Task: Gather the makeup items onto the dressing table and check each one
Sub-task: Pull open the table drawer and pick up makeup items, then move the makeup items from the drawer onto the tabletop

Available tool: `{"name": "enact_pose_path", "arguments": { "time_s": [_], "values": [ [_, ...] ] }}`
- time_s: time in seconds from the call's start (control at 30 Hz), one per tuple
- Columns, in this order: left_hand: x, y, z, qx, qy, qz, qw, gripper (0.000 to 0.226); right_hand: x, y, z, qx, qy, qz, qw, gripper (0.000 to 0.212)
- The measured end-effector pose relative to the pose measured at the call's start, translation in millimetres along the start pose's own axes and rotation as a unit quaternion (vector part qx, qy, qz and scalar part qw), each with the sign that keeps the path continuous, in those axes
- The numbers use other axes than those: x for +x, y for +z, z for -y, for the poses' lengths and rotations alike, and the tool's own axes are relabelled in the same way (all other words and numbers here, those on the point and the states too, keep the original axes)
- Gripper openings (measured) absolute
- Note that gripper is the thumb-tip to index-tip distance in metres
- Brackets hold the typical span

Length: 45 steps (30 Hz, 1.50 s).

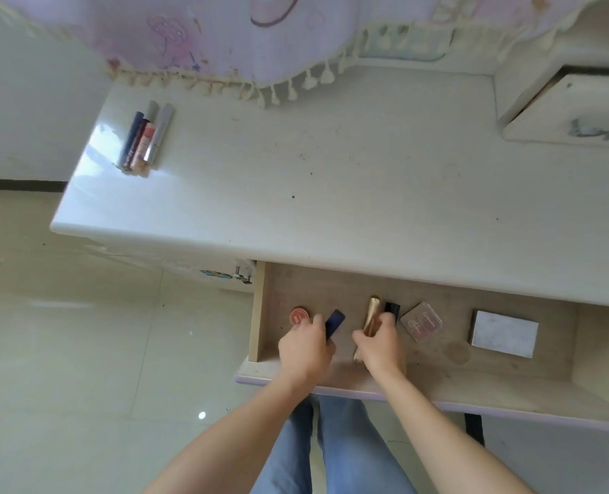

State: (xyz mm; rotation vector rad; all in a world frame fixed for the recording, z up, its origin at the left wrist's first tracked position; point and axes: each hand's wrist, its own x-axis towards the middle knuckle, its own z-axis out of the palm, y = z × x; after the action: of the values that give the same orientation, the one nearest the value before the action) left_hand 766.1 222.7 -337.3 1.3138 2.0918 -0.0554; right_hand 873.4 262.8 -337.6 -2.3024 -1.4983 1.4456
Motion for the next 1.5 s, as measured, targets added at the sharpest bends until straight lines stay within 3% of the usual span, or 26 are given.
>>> {"name": "enact_pose_path", "arguments": {
  "time_s": [0.1, 0.3, 0.43, 0.6, 0.8, 1.07, 1.5],
  "values": [
    [-19.8, -26.9, 3.7, -0.035, -0.012, -0.056, 0.998, 0.023, -23.7, -26.2, 8.5, 0.028, -0.032, 0.005, 0.999, 0.018],
    [-36.7, -102.4, 16.3, -0.129, -0.091, -0.173, 0.972, 0.018, -47.8, -50.9, 60.6, -0.043, -0.177, 0.07, 0.981, 0.015],
    [-36.0, -156.5, 33.1, -0.165, -0.125, -0.251, 0.946, 0.016, -51.7, -57.2, 125.3, -0.055, -0.259, 0.07, 0.962, 0.018],
    [-25.4, -212.2, 57.6, -0.17, -0.153, -0.296, 0.928, 0.014, -56.9, -53.0, 187.9, -0.062, -0.308, 0.078, 0.946, 0.028],
    [13.8, -256.6, 87.7, -0.16, -0.148, -0.27, 0.938, 0.017, -44.4, -30.0, 245.1, -0.054, -0.303, 0.097, 0.947, 0.03],
    [74.9, -272.2, 119.3, -0.109, -0.128, -0.159, 0.973, 0.013, -18.2, 29.3, 292.8, -0.049, -0.178, 0.148, 0.972, 0.032],
    [138.6, -287.0, 138.4, 0.02, -0.025, -0.122, 0.992, 0.024, 7.6, 82.9, 333.3, -0.11, -0.142, 0.09, 0.98, 0.033]
  ]
}}
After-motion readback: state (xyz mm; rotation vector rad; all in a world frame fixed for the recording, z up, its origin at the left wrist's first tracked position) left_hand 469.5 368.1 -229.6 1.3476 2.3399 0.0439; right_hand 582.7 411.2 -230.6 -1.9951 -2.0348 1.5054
